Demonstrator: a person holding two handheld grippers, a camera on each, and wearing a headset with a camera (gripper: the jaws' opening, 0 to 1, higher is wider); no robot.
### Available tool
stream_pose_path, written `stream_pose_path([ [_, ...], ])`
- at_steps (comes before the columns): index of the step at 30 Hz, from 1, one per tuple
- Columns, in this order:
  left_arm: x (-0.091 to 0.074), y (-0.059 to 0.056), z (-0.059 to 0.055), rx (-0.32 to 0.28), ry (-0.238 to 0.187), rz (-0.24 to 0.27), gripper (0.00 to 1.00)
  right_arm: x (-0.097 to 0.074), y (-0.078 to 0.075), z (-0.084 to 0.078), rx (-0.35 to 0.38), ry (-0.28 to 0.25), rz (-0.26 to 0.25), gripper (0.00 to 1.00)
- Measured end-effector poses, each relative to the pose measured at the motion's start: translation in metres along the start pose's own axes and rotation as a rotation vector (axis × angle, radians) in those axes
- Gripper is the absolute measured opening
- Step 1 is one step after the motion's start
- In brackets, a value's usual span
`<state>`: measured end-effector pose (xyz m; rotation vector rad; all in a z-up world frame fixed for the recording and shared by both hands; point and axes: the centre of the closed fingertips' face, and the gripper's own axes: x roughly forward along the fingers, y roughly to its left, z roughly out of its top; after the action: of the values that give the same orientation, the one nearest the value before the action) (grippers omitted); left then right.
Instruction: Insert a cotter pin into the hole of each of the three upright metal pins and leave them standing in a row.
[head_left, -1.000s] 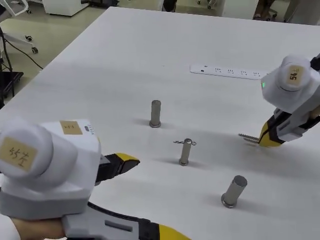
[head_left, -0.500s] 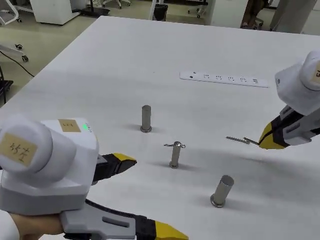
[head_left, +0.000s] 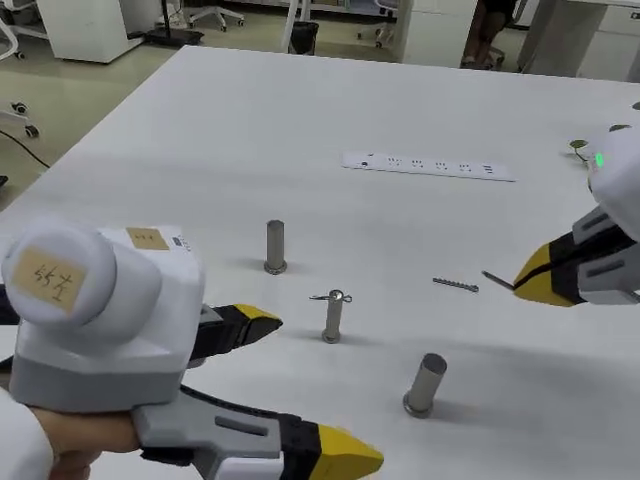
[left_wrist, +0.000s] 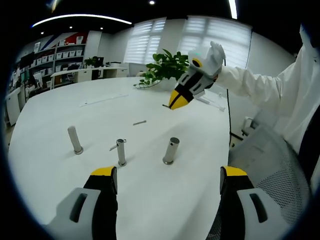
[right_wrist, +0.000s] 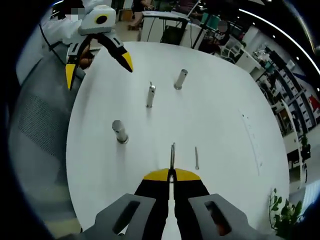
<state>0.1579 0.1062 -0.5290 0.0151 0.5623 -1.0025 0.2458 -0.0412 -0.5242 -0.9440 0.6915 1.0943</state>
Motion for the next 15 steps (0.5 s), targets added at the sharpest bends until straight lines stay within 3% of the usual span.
stream_pose_path([
  [9,0.009,-0.003,0.017,-0.024,-0.026,-0.033,0.76,-0.015,0.010,0.013,0.010,-0.073,-0.089,0.00],
  [13,0.014,-0.004,0.028,-0.038,-0.048,-0.052,0.63,-0.019,0.014,0.017,-0.001,-0.090,-0.127,0.00],
  [15,0.017,-0.006,0.034,-0.049,-0.060,-0.069,0.61,-0.020,0.020,0.020,-0.005,-0.104,-0.123,0.00],
])
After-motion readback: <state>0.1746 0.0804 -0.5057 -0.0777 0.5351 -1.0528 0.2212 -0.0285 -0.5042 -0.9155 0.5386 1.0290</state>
